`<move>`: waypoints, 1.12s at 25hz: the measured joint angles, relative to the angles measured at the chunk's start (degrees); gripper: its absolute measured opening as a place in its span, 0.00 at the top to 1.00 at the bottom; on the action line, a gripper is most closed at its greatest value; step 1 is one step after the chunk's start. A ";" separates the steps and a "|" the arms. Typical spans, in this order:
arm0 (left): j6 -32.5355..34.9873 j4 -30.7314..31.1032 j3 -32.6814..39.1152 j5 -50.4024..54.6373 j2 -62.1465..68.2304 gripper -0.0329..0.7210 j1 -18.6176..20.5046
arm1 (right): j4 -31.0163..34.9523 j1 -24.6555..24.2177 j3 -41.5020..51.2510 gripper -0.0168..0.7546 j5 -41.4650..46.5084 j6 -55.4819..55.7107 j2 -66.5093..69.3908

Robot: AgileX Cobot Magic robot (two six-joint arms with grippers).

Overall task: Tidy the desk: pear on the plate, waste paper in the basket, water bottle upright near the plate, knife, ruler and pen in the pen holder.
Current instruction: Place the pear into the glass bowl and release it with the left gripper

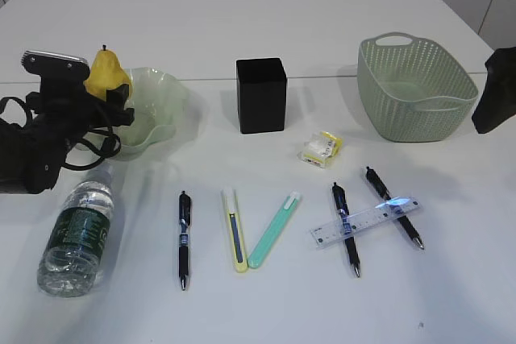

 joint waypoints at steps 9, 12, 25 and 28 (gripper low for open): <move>0.00 0.26 0.00 2.97 0.00 0.26 0.00 | 0.00 0.00 0.00 0.22 -0.13 0.00 0.00; 0.00 0.26 0.00 3.22 0.00 0.24 0.00 | 0.00 0.00 0.00 0.22 -0.25 0.00 0.00; 0.00 0.36 0.00 3.22 0.00 0.21 0.00 | 0.00 0.00 0.00 0.22 -0.46 0.00 0.00; -0.11 0.36 0.00 3.22 0.00 0.20 0.00 | 0.00 0.00 0.00 0.22 -0.46 0.00 0.00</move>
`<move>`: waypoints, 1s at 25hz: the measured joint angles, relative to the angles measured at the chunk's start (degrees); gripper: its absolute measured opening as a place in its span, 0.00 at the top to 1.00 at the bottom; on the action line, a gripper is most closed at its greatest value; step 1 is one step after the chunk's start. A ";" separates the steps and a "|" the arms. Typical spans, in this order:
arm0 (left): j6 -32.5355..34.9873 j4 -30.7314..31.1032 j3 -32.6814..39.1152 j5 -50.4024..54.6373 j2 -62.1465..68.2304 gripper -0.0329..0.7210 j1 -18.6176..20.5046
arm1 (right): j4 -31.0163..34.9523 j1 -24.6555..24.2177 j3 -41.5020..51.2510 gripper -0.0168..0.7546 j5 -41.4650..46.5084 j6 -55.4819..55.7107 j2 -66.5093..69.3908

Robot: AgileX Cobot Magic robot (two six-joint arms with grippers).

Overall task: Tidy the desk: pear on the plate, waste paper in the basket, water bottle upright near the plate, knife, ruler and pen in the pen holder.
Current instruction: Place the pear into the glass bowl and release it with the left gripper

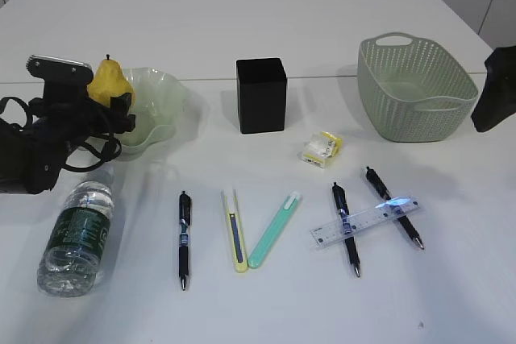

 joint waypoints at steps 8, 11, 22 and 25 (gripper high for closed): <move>0.00 0.00 0.00 0.00 0.00 0.17 0.00 | 0.00 0.00 0.00 0.22 0.00 0.00 0.00; 0.00 0.00 0.00 0.00 0.00 0.16 0.00 | 0.00 0.00 0.00 0.22 -0.11 0.00 0.00; 0.00 0.00 -0.09 0.00 0.00 0.10 0.00 | 0.00 0.00 0.00 0.22 -0.11 0.00 0.00; 0.00 0.10 -0.09 0.00 0.00 0.09 0.00 | 0.00 0.00 0.00 0.22 -0.11 0.00 0.00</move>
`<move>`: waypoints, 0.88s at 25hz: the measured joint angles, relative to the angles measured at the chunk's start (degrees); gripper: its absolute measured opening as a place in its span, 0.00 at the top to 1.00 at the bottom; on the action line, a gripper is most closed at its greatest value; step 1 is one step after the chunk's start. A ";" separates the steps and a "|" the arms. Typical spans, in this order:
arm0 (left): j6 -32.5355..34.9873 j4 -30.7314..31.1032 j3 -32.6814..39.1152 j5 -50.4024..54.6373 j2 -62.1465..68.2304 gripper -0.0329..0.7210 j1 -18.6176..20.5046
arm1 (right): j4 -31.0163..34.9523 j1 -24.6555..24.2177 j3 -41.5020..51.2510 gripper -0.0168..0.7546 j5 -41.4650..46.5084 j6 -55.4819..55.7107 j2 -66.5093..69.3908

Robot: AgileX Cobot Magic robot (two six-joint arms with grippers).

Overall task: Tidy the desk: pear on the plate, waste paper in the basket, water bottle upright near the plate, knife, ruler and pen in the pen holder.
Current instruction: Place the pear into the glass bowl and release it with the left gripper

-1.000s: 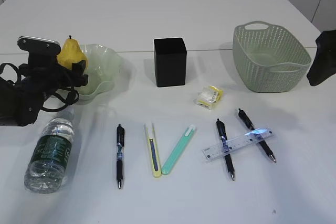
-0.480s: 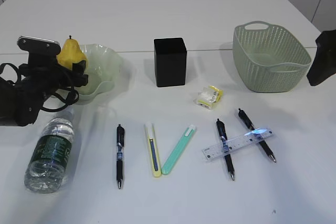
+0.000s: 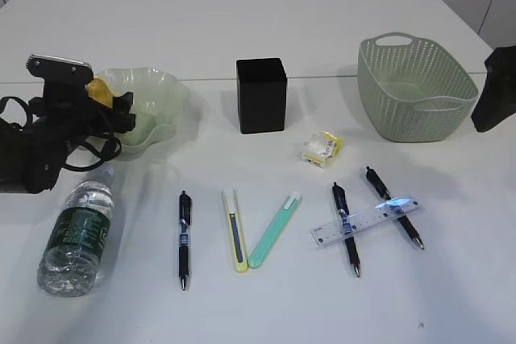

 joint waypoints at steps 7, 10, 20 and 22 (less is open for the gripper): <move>0.00 0.00 0.00 -1.63 0.00 0.09 0.00 | 0.00 0.00 0.00 0.22 0.00 0.00 0.00; 0.00 0.00 0.00 -1.63 -0.12 0.09 0.00 | 0.00 0.00 0.00 0.22 0.00 0.00 0.00; 0.00 0.00 0.00 4.48 -6.38 0.09 0.00 | 0.00 0.00 0.00 0.22 0.00 0.00 0.00; 0.00 0.00 0.00 6.93 -7.86 0.09 0.00 | 0.00 0.00 0.00 0.22 0.00 0.00 0.00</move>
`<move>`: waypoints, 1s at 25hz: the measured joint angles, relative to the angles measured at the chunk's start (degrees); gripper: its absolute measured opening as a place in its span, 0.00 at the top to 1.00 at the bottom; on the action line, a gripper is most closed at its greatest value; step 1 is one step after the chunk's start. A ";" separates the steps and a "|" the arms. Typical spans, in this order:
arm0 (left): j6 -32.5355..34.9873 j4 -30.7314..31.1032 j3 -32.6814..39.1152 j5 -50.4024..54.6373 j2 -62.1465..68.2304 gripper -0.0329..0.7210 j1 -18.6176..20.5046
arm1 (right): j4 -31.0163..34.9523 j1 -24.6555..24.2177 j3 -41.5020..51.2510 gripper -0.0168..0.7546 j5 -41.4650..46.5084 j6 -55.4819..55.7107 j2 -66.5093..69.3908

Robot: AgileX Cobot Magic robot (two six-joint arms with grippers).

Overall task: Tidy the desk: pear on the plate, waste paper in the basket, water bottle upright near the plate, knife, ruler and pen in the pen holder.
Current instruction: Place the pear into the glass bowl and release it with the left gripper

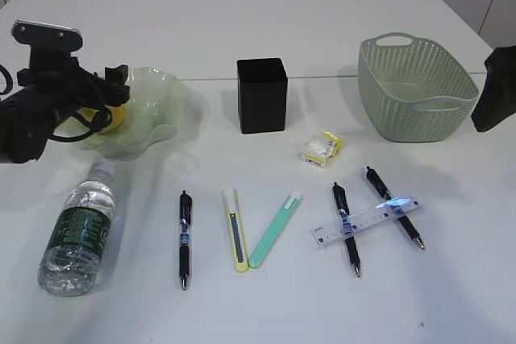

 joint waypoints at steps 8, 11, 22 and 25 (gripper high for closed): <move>0.00 -0.66 0.00 11.59 -7.12 0.11 0.00 | 0.00 0.00 0.00 0.22 0.00 0.00 0.00; 0.00 -0.80 0.00 16.88 -9.83 0.12 0.00 | 0.00 0.00 0.00 0.22 0.00 0.00 0.00; 0.00 -3.11 0.00 36.13 -22.53 0.15 0.76 | 0.00 0.00 0.00 0.22 0.00 0.00 0.00; 0.00 -3.11 0.10 42.02 -25.57 0.15 0.89 | 0.00 0.00 0.00 0.22 0.10 0.00 0.00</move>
